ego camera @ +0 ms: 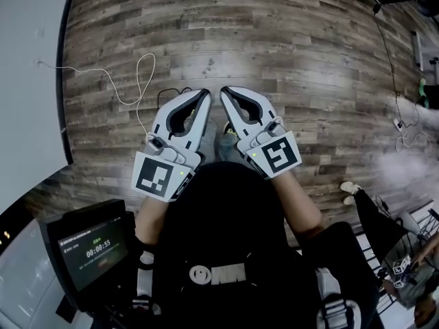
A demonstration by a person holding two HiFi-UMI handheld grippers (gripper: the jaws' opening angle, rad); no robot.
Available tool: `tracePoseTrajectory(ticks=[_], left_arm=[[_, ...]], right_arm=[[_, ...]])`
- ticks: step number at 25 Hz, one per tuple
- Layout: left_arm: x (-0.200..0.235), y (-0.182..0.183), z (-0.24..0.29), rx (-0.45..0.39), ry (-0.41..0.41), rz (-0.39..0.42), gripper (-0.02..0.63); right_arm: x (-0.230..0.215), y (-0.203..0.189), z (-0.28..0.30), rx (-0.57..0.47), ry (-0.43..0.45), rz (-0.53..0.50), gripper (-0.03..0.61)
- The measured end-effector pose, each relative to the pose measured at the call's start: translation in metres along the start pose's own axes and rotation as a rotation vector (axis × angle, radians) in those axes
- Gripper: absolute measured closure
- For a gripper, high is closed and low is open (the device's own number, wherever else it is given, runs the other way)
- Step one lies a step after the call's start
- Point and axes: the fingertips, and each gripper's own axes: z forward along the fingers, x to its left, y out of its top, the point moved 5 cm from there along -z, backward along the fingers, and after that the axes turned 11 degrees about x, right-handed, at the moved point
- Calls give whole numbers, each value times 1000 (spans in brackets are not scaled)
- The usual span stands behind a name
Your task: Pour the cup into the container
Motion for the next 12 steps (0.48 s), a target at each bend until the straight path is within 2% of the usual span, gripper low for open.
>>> tracePoseTrajectory(ticks=[5, 9, 12], left_arm=[[-3, -1, 2, 16, 1, -7, 609], [-19, -5, -2, 24, -23, -1, 609], [-23, -9, -4, 30, -41, -4, 609]], right_arm=[[-3, 3, -8, -11, -8, 14, 571], [4, -7, -22, 32, -24, 20, 571], [11, -8, -22, -8, -23, 4, 571]])
